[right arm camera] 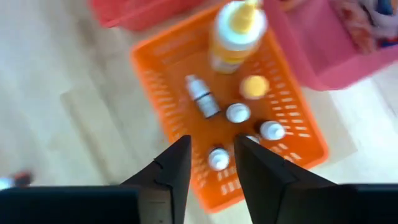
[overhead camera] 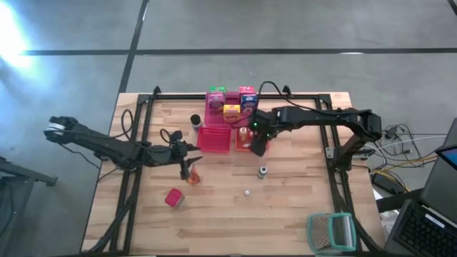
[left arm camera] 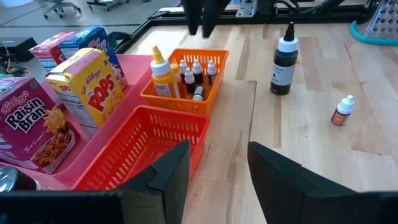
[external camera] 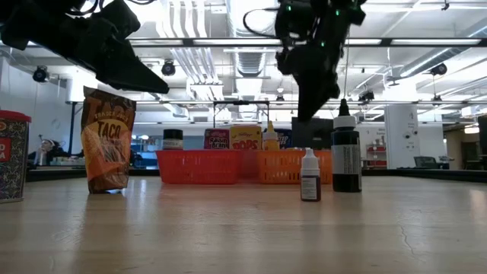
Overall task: Pick & Place Kitchen Items
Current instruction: Put the small red food coloring bottle into the orange bin
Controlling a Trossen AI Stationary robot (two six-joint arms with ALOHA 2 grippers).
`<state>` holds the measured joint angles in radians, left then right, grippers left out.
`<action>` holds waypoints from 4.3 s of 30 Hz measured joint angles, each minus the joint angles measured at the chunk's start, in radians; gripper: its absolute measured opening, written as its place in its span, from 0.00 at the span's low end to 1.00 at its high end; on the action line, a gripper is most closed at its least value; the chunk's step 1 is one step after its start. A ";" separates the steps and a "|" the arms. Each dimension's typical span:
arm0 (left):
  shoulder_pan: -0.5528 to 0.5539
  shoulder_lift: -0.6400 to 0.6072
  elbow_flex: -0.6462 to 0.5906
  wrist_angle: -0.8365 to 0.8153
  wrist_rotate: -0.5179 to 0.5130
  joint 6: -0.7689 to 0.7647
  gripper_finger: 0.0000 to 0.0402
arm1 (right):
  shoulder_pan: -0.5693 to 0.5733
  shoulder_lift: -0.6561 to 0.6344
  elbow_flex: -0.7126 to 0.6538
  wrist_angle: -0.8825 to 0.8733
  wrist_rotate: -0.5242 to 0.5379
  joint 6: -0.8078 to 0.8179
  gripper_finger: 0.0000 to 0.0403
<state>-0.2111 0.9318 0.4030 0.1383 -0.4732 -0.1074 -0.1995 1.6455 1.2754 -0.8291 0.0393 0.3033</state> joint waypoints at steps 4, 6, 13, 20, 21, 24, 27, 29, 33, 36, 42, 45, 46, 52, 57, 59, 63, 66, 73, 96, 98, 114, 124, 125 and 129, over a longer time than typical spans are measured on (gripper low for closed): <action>0.000 0.000 0.000 0.000 0.000 0.000 0.42 | 0.068 0.000 0.068 -0.077 -0.040 -0.015 0.24; 0.000 0.000 0.000 0.000 0.000 0.000 0.42 | 0.120 0.000 0.100 -0.110 -0.041 -0.015 0.21; 0.000 0.000 0.000 0.000 0.000 0.000 0.42 | 0.333 0.009 0.185 -0.074 -0.029 0.027 0.15; 0.000 0.000 0.000 0.002 0.000 -0.004 0.42 | 0.491 0.085 0.214 -0.028 0.046 0.039 0.17; 0.000 0.000 0.000 0.002 0.000 -0.005 0.42 | 0.506 0.103 0.223 -0.027 0.046 0.044 0.18; 0.000 0.000 0.000 0.002 0.000 -0.006 0.42 | 0.531 0.157 0.254 -0.028 0.046 0.078 0.22; 0.000 0.000 0.000 0.002 0.000 -0.009 0.42 | 0.545 0.218 0.294 -0.032 0.045 0.087 0.25; 0.000 0.000 0.000 0.002 0.000 -0.016 0.42 | 0.552 0.258 0.317 -0.055 0.043 0.087 0.28; 0.000 0.000 0.000 0.000 0.000 -0.023 0.42 | 0.557 0.332 0.376 -0.133 0.036 0.090 0.32; 0.000 0.000 0.000 -0.005 0.000 -0.023 0.42 | 0.556 0.384 0.425 -0.201 0.036 0.091 0.35; 0.000 0.000 0.000 -0.008 0.000 -0.023 0.42 | 0.558 0.467 0.490 -0.266 0.036 0.090 0.40; 0.000 0.000 0.000 -0.010 0.000 -0.024 0.42 | 0.557 0.479 0.492 -0.276 0.036 0.090 0.42; 0.000 0.000 0.000 -0.010 0.000 -0.024 0.42 | 0.557 0.479 0.492 -0.274 0.036 0.090 0.43; 0.000 0.000 0.000 -0.014 0.000 -0.024 0.42 | 0.556 0.479 0.486 -0.270 0.040 0.090 0.43; 0.000 0.000 0.000 -0.014 0.000 -0.024 0.42 | 0.554 0.486 0.477 -0.252 0.041 0.087 0.40; 0.000 0.000 0.000 -0.014 0.000 -0.024 0.42 | 0.553 0.493 0.471 -0.246 0.041 0.086 0.39; 0.000 0.000 0.000 -0.015 0.000 -0.024 0.42 | 0.552 0.507 0.466 -0.243 0.042 0.081 0.35; 0.000 0.000 0.000 -0.016 0.000 -0.024 0.42 | 0.551 0.514 0.460 -0.242 0.041 0.080 0.33; 0.000 0.000 0.000 -0.016 0.000 -0.024 0.42 | 0.550 0.515 0.443 -0.238 0.041 0.081 0.26; 0.000 0.000 0.000 -0.018 0.000 -0.024 0.42 | 0.550 0.515 0.428 -0.180 0.040 0.090 0.26; 0.000 0.000 0.000 -0.018 0.000 -0.024 0.42 | 0.550 0.515 0.428 -0.177 0.040 0.090 0.28; 0.000 0.000 0.000 -0.018 0.000 -0.024 0.42 | 0.550 0.515 0.424 -0.154 0.038 0.091 0.29; 0.000 0.000 0.000 -0.017 0.000 -0.024 0.42 | 0.550 0.514 0.424 -0.154 0.036 0.091 0.15; 0.000 0.000 0.000 -0.018 0.000 -0.024 0.42 | 0.550 0.514 0.424 -0.155 0.036 0.090 0.14; 0.000 0.000 0.000 -0.018 0.000 -0.025 0.42 | 0.550 0.514 0.424 -0.155 0.036 0.090 0.15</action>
<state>-0.2110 0.9321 0.4034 0.1207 -0.4728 -0.1319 0.3500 2.1597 1.6993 -0.9840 0.0753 0.3937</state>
